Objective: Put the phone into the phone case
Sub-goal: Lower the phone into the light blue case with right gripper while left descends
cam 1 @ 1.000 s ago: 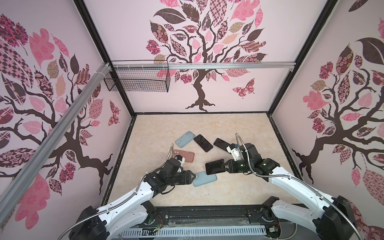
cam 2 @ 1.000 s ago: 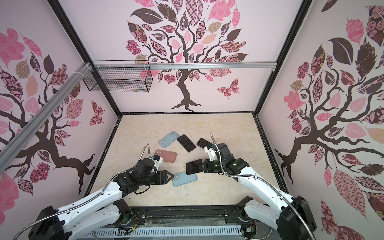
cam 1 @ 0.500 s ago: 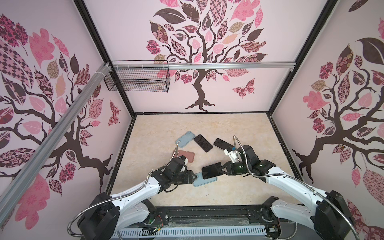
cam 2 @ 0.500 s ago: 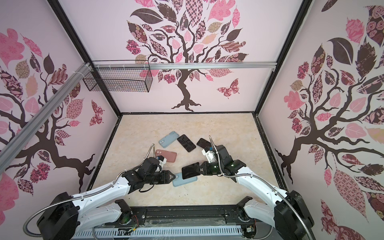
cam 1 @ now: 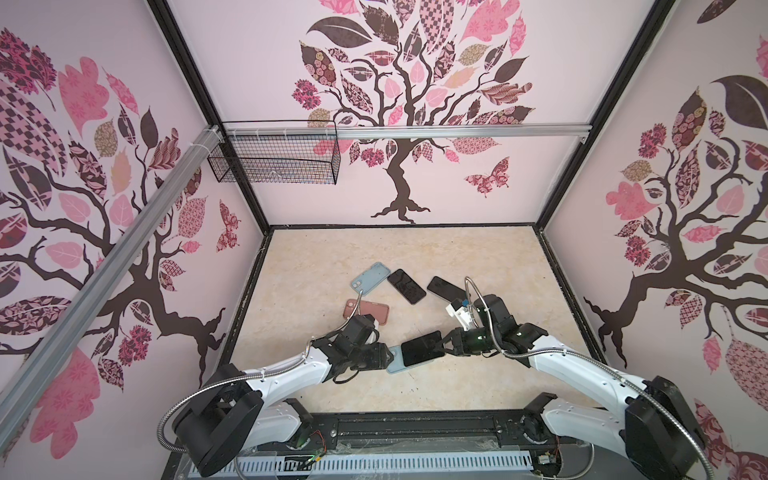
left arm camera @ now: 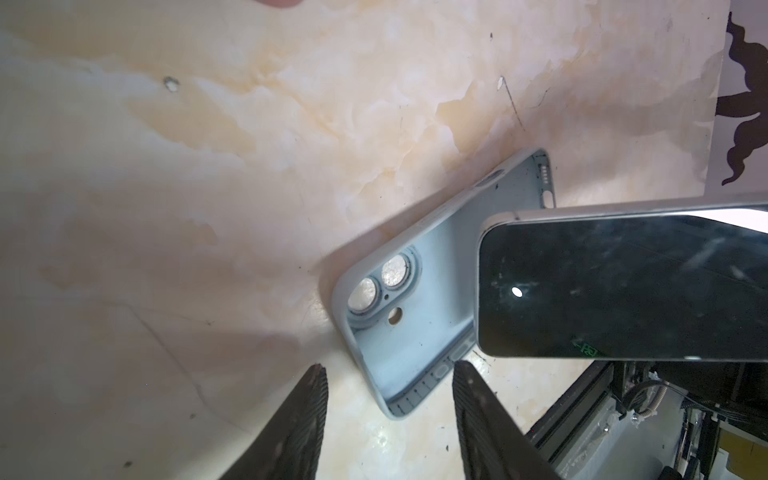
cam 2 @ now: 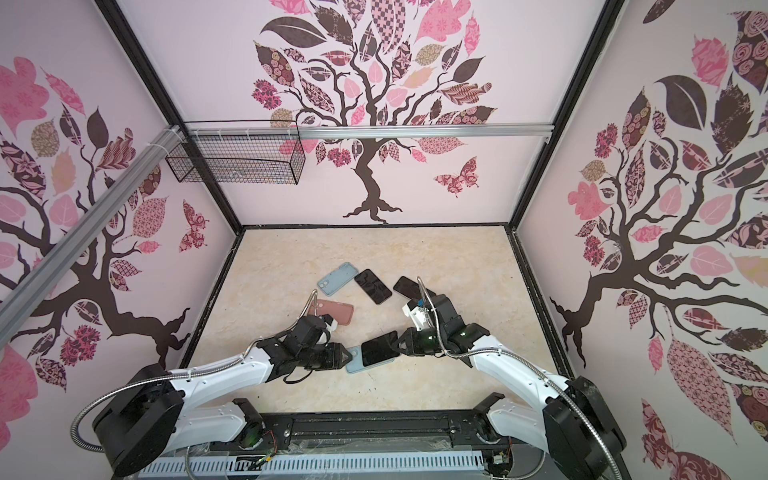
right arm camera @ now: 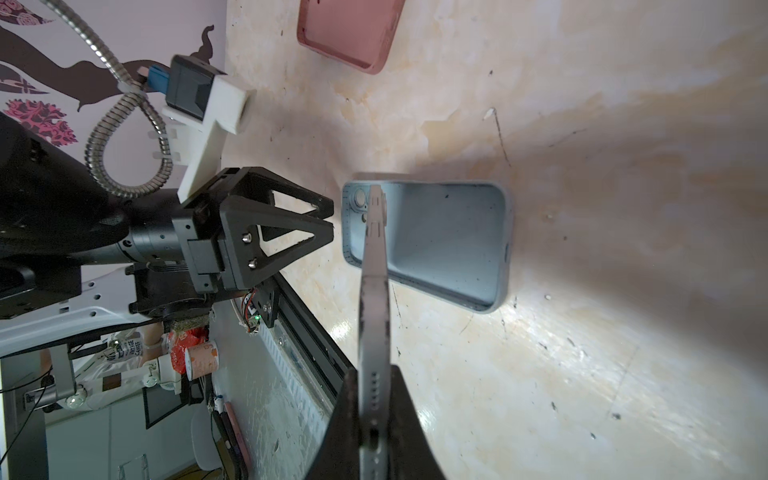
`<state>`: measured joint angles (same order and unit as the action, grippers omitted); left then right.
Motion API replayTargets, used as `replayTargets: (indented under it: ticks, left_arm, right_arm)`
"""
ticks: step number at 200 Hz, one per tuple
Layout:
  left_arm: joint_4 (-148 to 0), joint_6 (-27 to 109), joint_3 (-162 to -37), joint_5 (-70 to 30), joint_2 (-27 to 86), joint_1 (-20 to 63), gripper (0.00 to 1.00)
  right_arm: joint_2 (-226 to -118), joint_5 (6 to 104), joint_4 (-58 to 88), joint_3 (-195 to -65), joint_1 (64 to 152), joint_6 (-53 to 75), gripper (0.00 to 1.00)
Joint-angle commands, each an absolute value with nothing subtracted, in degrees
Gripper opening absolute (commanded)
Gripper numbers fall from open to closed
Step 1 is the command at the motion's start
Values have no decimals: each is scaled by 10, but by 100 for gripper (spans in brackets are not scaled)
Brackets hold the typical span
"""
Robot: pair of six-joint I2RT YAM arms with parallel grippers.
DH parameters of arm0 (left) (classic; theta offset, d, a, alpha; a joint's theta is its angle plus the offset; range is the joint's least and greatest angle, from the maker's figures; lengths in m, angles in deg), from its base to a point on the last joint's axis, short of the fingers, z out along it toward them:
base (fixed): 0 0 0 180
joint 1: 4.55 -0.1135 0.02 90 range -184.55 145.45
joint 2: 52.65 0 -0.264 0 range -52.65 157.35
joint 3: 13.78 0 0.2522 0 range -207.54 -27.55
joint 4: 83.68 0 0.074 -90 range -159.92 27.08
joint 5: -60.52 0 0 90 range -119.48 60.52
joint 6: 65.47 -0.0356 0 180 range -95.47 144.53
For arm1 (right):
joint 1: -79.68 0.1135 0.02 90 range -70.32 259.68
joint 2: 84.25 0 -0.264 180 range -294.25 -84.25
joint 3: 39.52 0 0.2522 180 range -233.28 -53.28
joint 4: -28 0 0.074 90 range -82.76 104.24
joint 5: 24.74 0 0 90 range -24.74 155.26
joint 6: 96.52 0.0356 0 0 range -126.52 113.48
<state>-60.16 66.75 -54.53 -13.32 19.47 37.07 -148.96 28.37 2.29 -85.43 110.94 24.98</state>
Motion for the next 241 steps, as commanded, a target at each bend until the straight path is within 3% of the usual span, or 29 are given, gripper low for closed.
replayTargets:
  ticks: [1, 69, 138, 177, 241]
  left_arm:
    - [-649, 666, -556, -116, 216, 372, 49]
    - [-681, 664, -592, -105, 286, 372, 44]
    - [-688, 664, -601, -99, 284, 372, 44]
    - [-692, 664, -582, -94, 276, 372, 50]
    - [-722, 675, -570, -80, 273, 372, 49]
  right_arm:
    - [-1497, 257, 44, -862, 1110, 244, 0]
    - [-1502, 248, 57, -846, 1113, 260, 0]
    - [-1531, 240, 97, -826, 1113, 283, 0]
    - [-1557, 237, 109, -825, 1113, 284, 0]
    - [-1592, 233, 156, -805, 1113, 298, 0]
